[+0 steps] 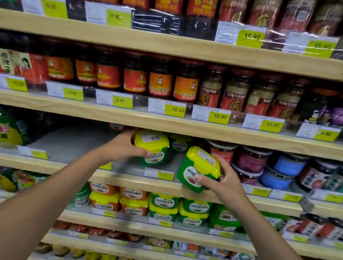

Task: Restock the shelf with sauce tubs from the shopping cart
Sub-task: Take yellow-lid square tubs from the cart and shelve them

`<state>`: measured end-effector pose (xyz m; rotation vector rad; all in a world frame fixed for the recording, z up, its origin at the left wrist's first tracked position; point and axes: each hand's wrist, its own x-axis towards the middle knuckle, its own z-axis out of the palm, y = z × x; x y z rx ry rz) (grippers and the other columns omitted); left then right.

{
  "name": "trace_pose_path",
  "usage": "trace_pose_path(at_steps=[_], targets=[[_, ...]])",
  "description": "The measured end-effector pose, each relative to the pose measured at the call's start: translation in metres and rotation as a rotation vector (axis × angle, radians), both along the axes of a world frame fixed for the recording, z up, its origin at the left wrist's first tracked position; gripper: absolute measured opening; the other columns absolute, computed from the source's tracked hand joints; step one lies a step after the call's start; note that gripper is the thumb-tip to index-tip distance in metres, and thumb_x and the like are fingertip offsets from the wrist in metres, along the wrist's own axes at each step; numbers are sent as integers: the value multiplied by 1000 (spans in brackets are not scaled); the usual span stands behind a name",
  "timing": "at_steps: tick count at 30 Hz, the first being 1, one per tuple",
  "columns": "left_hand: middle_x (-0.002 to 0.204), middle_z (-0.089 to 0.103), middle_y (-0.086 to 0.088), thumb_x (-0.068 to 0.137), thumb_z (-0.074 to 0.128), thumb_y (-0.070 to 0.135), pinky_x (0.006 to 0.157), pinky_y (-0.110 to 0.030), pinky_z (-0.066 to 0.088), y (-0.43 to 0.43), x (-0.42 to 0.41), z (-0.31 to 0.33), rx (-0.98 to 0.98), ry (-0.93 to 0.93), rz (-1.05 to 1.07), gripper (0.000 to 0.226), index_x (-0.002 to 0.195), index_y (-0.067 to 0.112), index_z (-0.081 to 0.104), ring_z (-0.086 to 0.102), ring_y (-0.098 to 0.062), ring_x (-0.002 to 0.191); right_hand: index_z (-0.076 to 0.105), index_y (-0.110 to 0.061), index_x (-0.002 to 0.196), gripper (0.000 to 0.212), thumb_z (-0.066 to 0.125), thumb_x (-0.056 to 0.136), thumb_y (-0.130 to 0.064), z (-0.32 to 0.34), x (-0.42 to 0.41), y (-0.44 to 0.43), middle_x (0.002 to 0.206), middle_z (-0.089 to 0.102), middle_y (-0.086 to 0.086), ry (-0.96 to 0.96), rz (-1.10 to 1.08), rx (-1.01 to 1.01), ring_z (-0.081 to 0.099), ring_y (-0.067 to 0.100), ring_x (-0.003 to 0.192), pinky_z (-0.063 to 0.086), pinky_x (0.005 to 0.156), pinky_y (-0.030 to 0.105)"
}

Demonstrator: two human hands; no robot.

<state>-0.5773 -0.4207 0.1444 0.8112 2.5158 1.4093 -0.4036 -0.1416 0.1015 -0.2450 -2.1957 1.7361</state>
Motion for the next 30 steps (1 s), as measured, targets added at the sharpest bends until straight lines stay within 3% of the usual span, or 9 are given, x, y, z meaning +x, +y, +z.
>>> trace_pose_path(at_steps=[2, 5, 7, 11, 14, 18, 22, 26, 30], targets=[[116, 67, 11, 57, 92, 42, 89, -17, 49, 1, -12, -2, -24, -14, -64, 82, 129, 27, 56, 63, -2, 104, 46, -28, 146, 101, 92, 57, -41, 2, 0, -8, 122, 69, -8, 3, -59, 23, 70, 8, 105, 58, 94, 41], [114, 65, 14, 74, 91, 15, 100, -25, 48, 1, -27, -11, -16, -38, -119, 67, 128, 26, 53, 62, 3, 102, 45, -24, 147, 91, 91, 68, -25, 3, -1, -18, 122, 68, -7, 17, -105, 51, 69, 8, 107, 57, 96, 40], [113, 62, 19, 77, 87, 13, 98, -21, 48, -2, -37, -16, -39, -40, -134, 67, 129, 29, 49, 59, 6, 101, 44, -22, 147, 89, 90, 71, -21, 3, -2, -26, 121, 69, -7, 18, -131, 74, 68, 9, 108, 57, 95, 38], [111, 54, 23, 80, 85, 12, 81, -2, 40, -5, -47, -23, -101, -21, -198, 72, 131, 35, 39, 56, 0, 104, 38, -28, 151, 98, 91, 69, -36, 7, -8, -39, 123, 63, -16, -5, -171, 222, 64, 2, 109, 55, 96, 35], [115, 55, 16, 81, 84, 13, 77, 0, 38, -9, -54, -27, -128, -23, -226, 74, 138, 31, 41, 55, 0, 102, 36, -29, 152, 100, 90, 69, -43, 15, -19, -48, 128, 61, -14, 3, -168, 337, 61, 2, 113, 53, 99, 34], [115, 58, 18, 80, 84, 11, 90, -10, 45, -18, -62, -31, -116, -27, -229, 72, 133, 34, 42, 55, 8, 101, 41, -37, 144, 99, 84, 60, -68, 24, -38, -54, 132, 58, -12, 0, -155, 562, 56, 9, 122, 51, 101, 40], [131, 57, 5, 81, 84, 14, 104, -25, 45, -30, -66, -30, -126, -15, -269, 77, 143, 31, 42, 58, -13, 119, 44, -30, 140, 90, 85, 65, -60, 26, -58, -61, 131, 55, -1, -34, -185, 710, 51, 19, 123, 47, 98, 37], [137, 55, 2, 85, 82, 12, 101, -23, 44, -39, -63, -31, -114, 91, -277, 71, 146, 23, 49, 57, -15, 123, 41, -26, 142, 88, 86, 71, -52, 23, -75, -61, 137, 53, 3, -57, -161, 764, 48, 23, 128, 45, 99, 37], [142, 52, 5, 83, 83, 33, 108, -26, 40, -50, -65, -41, -146, 304, -194, 56, 135, 30, 63, 49, -12, 129, 37, -30, 146, 87, 83, 75, -54, 20, -86, -59, 141, 51, -1, -107, -80, 781, 46, 22, 131, 45, 103, 38]])
